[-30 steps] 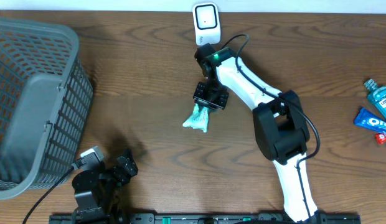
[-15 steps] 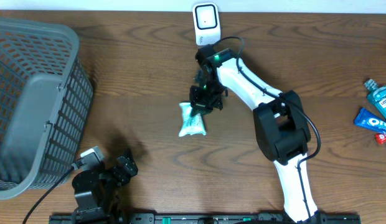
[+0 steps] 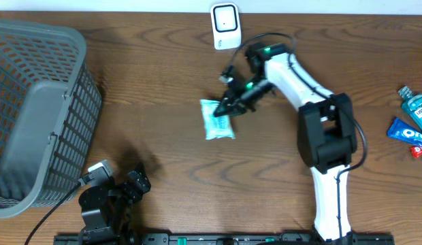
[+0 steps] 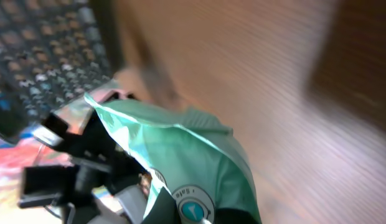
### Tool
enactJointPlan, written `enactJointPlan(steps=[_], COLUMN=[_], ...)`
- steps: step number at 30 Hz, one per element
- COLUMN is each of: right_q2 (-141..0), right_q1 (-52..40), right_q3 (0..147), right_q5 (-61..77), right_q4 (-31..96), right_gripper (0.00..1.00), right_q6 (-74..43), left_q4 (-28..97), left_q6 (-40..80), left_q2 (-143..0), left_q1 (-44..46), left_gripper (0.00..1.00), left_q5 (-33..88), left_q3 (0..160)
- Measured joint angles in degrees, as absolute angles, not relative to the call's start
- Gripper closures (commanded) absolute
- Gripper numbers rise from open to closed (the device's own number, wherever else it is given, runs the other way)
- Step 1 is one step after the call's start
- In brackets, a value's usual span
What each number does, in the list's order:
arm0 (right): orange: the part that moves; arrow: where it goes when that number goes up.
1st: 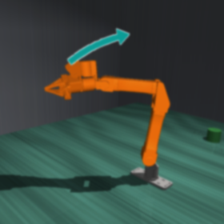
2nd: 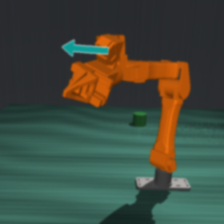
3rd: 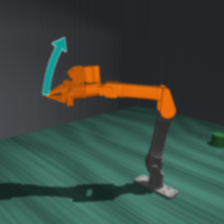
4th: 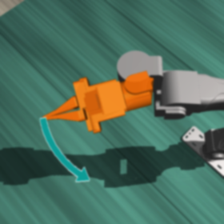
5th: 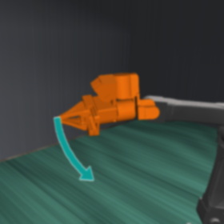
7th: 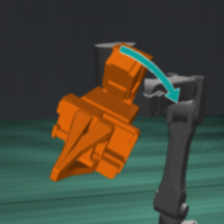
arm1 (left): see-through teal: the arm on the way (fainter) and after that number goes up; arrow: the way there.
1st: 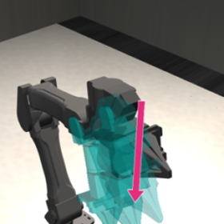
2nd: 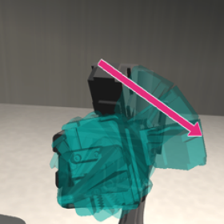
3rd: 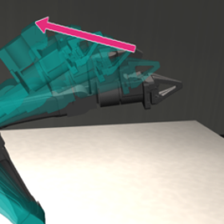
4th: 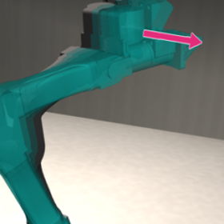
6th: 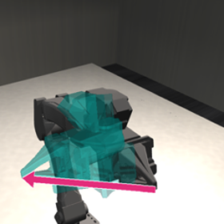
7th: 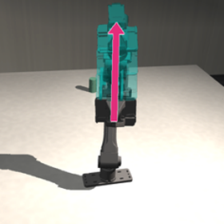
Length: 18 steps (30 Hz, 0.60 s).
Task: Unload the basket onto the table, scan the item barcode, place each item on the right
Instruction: 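Grasp the white-and-green tissue pack with the right gripper and lift, then turn the held tissue pack with the right gripper above the table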
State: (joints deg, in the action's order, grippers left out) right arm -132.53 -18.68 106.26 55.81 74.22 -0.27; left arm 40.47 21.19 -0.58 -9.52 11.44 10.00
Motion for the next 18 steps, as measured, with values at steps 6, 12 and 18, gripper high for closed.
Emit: enactJointPlan(steps=[6, 12, 18], right_q2=[-118.78, -97.97, -84.68], right_q1=[-13.52, -12.56, -8.73], right_q3=[105.51, 105.93, 103.28], right_q5=[43.97, 38.52, 38.94], right_q4=[81.54, 90.54, 95.94], right_gripper=[0.99, 0.99, 0.99], right_q6=[2.66, 4.36, 9.15], left_q4=[40.47, 40.47, 40.47], left_q6=[21.19, 21.21, 21.21], left_q2=[-0.58, -0.58, -0.60], left_q1=[-9.52, -9.52, -9.52], left_gripper=[0.02, 0.02, 0.02], left_q5=[11.44, 11.44, 11.44], left_q3=[10.00, 10.00, 10.00])
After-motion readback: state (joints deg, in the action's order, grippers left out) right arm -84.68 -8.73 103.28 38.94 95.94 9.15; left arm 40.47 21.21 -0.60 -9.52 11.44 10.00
